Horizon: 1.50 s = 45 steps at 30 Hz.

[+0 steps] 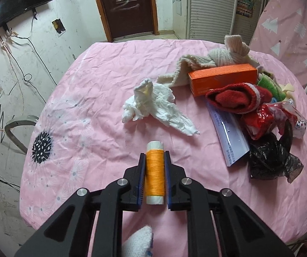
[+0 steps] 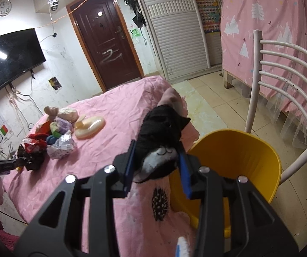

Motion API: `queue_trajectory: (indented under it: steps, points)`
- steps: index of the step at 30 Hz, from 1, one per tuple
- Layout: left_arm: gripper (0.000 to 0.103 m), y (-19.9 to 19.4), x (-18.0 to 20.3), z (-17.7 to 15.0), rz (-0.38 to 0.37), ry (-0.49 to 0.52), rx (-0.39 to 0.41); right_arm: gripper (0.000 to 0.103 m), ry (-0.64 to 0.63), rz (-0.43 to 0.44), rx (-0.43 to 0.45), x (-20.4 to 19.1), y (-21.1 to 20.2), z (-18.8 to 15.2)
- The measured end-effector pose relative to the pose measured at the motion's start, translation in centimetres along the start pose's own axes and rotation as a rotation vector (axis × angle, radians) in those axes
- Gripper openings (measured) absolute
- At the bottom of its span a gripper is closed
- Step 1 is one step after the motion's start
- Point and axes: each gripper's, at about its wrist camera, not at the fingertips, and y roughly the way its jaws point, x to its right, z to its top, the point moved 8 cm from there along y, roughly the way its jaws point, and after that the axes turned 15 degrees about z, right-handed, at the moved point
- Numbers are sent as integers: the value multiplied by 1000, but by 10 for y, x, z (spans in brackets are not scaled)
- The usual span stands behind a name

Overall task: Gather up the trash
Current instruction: 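Carry the spool to the yellow bin and open the left gripper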

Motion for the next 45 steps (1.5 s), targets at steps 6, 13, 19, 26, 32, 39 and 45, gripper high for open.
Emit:
queue_trajectory:
  steps: [6,13,19,26,32,39,45]
  points:
    - [6,-31,5,15,-43,-25,76,36,9,-23,14,11,-4,1]
    - [6,-103,69,60,-202,65,235,36,15,-101,46,39,-19,4]
    - [6,-165,176,78,-434,205,308,57,16,-148,39,62,-25,3]
    - [6,-197,292,66,-603,336,261,71,11,-224,83,82,-48,1]
    - [6,-206,370,41,-659,426,219,75,19,-315,100,100,-86,-9]
    - [47,-208,402,30,-671,450,200,76,23,-343,93,100,-101,-18]
    - [47,-214,386,29,-668,438,225,77,17,-312,94,86,-94,-13]
